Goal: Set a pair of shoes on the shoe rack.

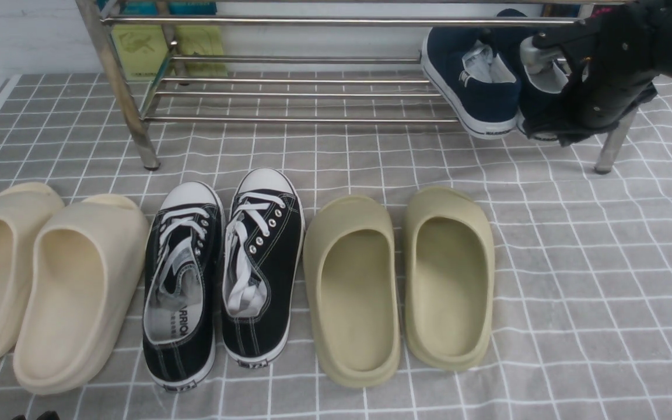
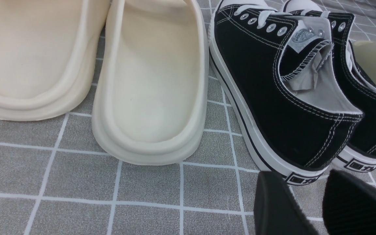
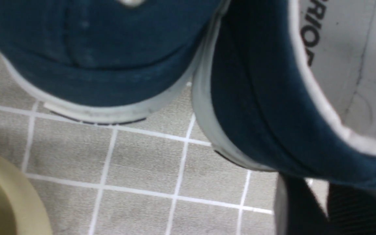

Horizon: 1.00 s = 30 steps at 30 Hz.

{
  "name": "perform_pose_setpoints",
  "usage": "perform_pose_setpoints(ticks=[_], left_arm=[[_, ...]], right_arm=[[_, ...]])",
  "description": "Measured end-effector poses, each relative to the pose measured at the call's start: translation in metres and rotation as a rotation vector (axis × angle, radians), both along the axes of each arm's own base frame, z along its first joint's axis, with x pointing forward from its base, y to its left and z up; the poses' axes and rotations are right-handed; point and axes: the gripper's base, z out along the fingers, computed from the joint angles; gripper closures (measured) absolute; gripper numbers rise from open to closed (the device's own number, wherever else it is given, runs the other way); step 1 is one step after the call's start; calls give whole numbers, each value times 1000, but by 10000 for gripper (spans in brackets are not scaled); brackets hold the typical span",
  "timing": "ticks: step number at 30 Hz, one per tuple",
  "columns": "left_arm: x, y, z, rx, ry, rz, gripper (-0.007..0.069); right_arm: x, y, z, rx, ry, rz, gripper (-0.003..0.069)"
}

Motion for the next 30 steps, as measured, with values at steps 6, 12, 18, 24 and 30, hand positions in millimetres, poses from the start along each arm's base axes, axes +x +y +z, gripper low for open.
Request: perform_pose_setpoints(ticks=[6, 12, 18, 24, 30], left_arm=[[0, 0, 0, 0, 0, 0, 386], [0, 0, 0, 0, 0, 0, 386], [0, 0, 0, 0, 0, 0, 386], [0, 0, 0, 0, 0, 0, 386], [0, 0, 0, 0, 0, 0, 386]], right_arm=[[-9, 0, 21, -4, -12, -10, 165], [-43, -5, 99, 25, -155, -22, 167], [-138, -21, 224, 55, -447, -7, 506], [-247, -38, 277, 94, -738, 20, 662], [-340, -46, 245, 168, -1147, 115, 661]])
